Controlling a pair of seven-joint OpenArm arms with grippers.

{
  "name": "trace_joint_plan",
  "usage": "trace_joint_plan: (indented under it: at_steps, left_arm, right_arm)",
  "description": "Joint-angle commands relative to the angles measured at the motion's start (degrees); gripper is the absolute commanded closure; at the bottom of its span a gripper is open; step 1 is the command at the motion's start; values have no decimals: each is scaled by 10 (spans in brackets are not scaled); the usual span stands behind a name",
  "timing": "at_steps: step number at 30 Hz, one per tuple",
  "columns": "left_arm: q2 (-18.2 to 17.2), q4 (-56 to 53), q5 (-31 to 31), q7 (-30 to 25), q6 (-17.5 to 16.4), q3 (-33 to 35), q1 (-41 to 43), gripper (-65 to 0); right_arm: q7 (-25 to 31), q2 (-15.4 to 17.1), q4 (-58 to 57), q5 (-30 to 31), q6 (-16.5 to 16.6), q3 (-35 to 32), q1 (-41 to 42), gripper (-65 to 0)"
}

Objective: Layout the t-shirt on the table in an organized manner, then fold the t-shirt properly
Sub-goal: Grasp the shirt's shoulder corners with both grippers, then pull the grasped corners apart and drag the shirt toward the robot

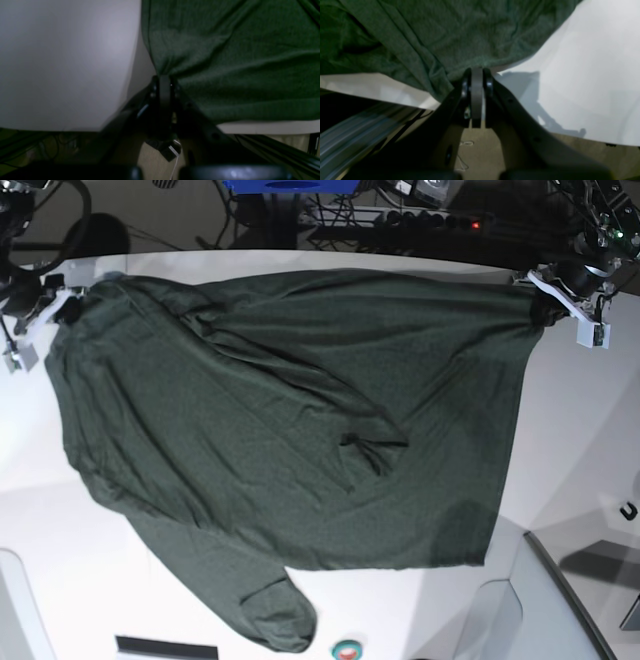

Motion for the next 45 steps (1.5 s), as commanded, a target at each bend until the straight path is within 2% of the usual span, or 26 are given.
trace_joint_plan:
  at_steps: [1,6,9,11,14,18,23,26,30,32,34,36,38,40,43,45]
  left_arm:
    - [-8,8,-7,-6,-3,-2,2,0]
    - [-8,5,-7,-6,-3,-2,1,0]
    - [-9,5,-7,-6,-3,-4,-12,0]
    - [-9,1,-7,4,-3,-5,-22,0]
    - [-9,-10,-6,37,-3,-7,-47,0]
    - [-9,-32,-2,40,-3,-7,-72,0]
    - [-9,-53,41,40,-3,-7,-103,0]
    - [-9,-75,44,40,-3,-8,-119,0]
    - [-15,-81,44,40,-3,-4,-123,0]
    - [-15,-80,45,40,-3,-3,-120,0]
    - [-15,-81,45,40,-3,-2,-117,0]
    - [-15,-79,45,40,-3,-2,-116,0]
    - [-15,-77,45,40,-3,-3,-116,0]
    - [-15,-78,45,40,-3,-4,-110,0]
    - [-15,-77,45,40,-3,-4,-108,0]
    - [-15,-77,45,40,-3,-6,-108,0]
  right_arm:
    - [4,9,10,5,3,3,2,-6]
    - [-4,11,7,4,3,1,36,-6]
    - [-27,12,4,4,3,1,58,-6]
    - [-30,12,4,4,-10,-4,70,-6]
    - [-27,21,3,4,-26,-37,88,-5]
    - [-26,22,-25,4,-49,-54,118,-5]
    - [-15,40,-80,4,-50,-54,151,-5]
    - [8,48,-113,4,-57,-55,163,-5]
    - [8,62,-115,4,-59,-57,163,-9]
    - [11,73,-83,2,-59,-97,144,-63]
    - [28,103,-42,-11,-60,-191,124,-185]
    - [62,109,-17,-48,-61,-267,112,-321]
    - [70,95,-17,-75,-61,-259,107,-405]
    - [70,69,-22,-96,-61,-250,109,-399]
    - [74,56,-42,-131,-61,-250,114,-345]
    - [75,40,-54,-154,-61,-249,122,-332]
